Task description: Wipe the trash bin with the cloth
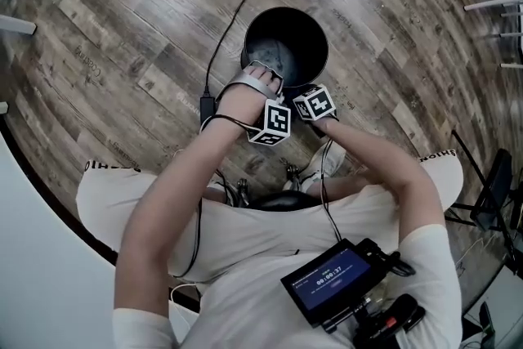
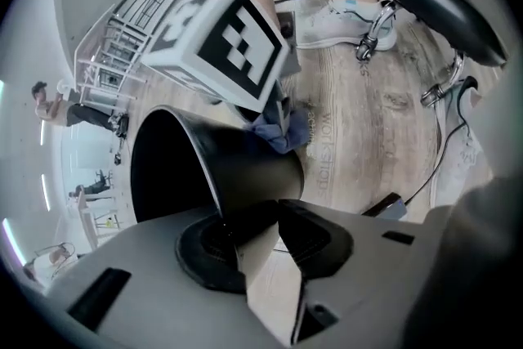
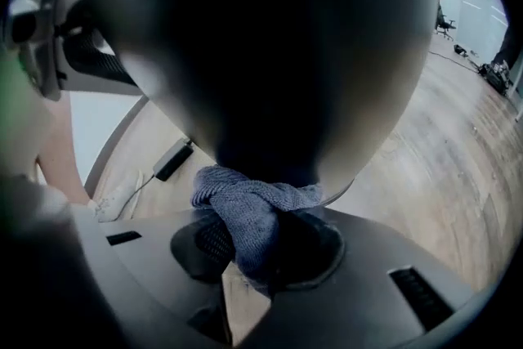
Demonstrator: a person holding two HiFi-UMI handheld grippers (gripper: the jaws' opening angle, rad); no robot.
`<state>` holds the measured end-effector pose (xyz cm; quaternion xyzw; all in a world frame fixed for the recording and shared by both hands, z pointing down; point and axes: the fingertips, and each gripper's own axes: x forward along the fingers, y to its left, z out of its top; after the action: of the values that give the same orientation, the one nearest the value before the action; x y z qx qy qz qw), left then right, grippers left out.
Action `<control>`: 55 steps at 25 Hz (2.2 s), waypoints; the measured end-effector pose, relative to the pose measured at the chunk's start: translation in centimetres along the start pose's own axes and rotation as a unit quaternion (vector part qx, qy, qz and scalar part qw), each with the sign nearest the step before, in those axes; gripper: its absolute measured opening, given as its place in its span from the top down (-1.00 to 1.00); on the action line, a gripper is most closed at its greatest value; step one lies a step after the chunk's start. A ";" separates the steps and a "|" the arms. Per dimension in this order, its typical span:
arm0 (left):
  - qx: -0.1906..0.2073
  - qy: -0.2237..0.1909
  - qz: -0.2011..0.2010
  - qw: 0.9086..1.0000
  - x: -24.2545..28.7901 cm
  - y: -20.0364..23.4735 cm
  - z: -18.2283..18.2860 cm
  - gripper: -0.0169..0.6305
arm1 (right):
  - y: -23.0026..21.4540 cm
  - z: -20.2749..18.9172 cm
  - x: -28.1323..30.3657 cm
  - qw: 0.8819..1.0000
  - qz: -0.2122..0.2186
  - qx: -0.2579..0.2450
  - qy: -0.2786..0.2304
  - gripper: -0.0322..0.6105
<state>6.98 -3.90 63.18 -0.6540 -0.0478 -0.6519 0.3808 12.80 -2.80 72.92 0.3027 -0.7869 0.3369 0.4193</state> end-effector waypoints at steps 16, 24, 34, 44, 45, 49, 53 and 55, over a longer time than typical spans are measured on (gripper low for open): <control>0.003 -0.025 -0.012 1.000 0.1 0.2 1.2 0.55 | -0.2 -2.3 3.5 0.999 -0.011 -0.007 0.042 0.60; 0.007 -0.034 0.003 0.999 -0.4 0.2 -0.5 0.44 | 3.4 -0.1 -7.4 0.994 0.044 0.098 0.018 0.60; 0.002 -0.001 -0.005 1.000 0.6 -0.2 -3.5 0.31 | 5.3 6.8 -16.6 0.995 0.026 0.024 -0.090 0.60; 0.006 0.015 0.006 1.000 0.4 0.2 -3.4 0.44 | 4.6 7.3 -15.0 0.997 0.009 -0.012 -0.072 0.60; 0.009 0.016 0.005 1.000 0.4 0.2 -3.4 0.45 | 4.3 7.1 -14.5 0.998 0.010 -0.016 -0.065 0.60; 0.021 0.013 0.003 1.000 0.3 0.1 -3.0 0.49 | 3.6 6.0 -12.7 0.999 0.011 -0.014 -0.040 0.60; 0.045 0.006 0.009 0.999 0.3 0.1 -2.1 0.53 | 2.4 4.7 -10.2 1.000 0.003 -0.014 -0.019 0.60; 0.050 0.001 0.009 0.999 0.2 0.0 -1.3 0.55 | 1.6 3.5 -8.5 1.000 -0.003 -0.014 -0.006 0.60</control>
<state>5.97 -4.73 63.16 -0.6343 -0.0743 -0.6458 0.4185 13.95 -2.94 63.63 0.3010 -0.7930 0.3227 0.4199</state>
